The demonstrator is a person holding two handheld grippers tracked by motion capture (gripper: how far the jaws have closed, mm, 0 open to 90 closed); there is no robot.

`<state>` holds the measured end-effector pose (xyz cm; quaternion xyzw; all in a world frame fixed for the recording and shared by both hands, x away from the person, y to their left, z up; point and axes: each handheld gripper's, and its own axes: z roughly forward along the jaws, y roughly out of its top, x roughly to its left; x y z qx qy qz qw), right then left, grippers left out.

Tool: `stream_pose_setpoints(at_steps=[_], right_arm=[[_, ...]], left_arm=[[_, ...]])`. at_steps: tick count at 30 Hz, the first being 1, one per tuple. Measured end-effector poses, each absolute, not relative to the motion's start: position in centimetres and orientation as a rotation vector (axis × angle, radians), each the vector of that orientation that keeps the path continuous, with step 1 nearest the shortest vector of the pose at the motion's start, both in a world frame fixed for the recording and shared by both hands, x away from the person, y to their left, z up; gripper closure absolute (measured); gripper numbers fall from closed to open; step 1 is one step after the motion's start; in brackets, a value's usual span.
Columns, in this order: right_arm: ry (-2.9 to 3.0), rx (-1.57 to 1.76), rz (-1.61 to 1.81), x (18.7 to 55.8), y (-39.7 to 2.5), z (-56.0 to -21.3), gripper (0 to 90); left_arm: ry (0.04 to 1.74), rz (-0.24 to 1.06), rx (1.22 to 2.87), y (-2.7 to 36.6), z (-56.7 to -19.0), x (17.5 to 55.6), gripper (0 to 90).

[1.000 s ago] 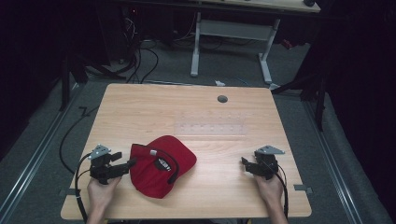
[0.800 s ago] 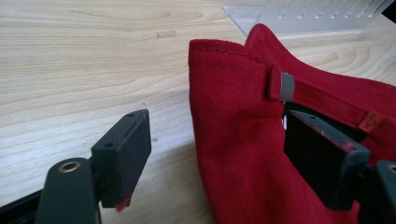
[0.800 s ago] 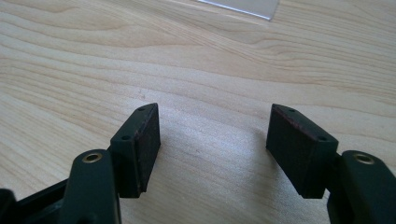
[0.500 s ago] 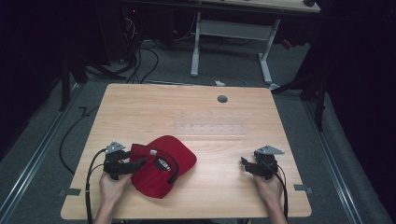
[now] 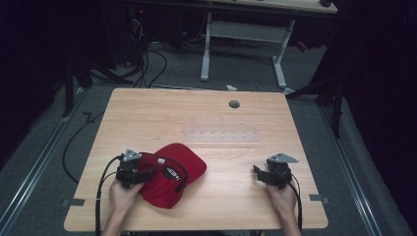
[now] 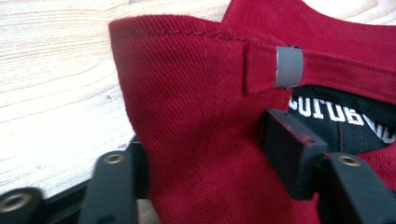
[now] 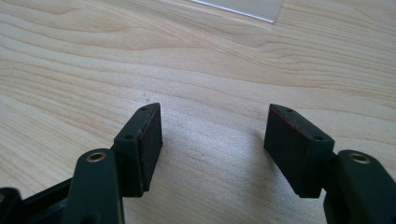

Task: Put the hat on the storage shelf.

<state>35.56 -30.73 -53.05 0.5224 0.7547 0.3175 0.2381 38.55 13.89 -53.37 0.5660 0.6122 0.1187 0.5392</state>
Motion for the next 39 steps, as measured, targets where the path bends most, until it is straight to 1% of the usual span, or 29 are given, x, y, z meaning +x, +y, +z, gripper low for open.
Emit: stream_pose_setpoints(at_steps=[1,2,3,5,9,15,21,33,39], right_arm=[[2.068,1.433,0.870,35.6,-30.7,-53.0,37.1],[2.068,1.434,0.872,35.6,-30.7,-53.0,37.0],[2.069,1.434,0.872,35.6,-30.8,-53.1,37.0],[2.070,1.433,0.873,35.6,-30.8,-53.1,37.0],[2.070,1.434,0.874,35.6,-30.8,-53.1,37.0],[2.069,1.435,0.873,35.6,-30.8,-53.1,36.9],[2.072,1.435,0.874,35.6,-30.8,-53.1,36.7],[2.077,1.431,0.876,35.6,-30.7,-53.1,36.1],[2.089,1.387,0.866,35.4,-30.5,-53.0,36.1]], left_arm=[[1.453,0.272,1.348,13.9,-53.4,38.5,51.4],[1.454,0.266,1.346,13.9,-53.3,38.5,58.6],[1.456,0.260,1.346,13.9,-53.3,38.5,58.6],[1.460,0.256,1.347,13.9,-53.3,38.5,65.6],[1.443,0.235,1.332,14.2,-52.8,38.3,75.8],[1.413,0.173,1.308,14.5,-51.7,37.7,82.9],[1.383,0.083,1.293,14.6,-50.1,37.0,85.7],[1.300,0.046,1.289,13.9,-47.0,36.2,86.3],[1.273,0.004,1.280,13.9,-45.9,36.2,86.5]])
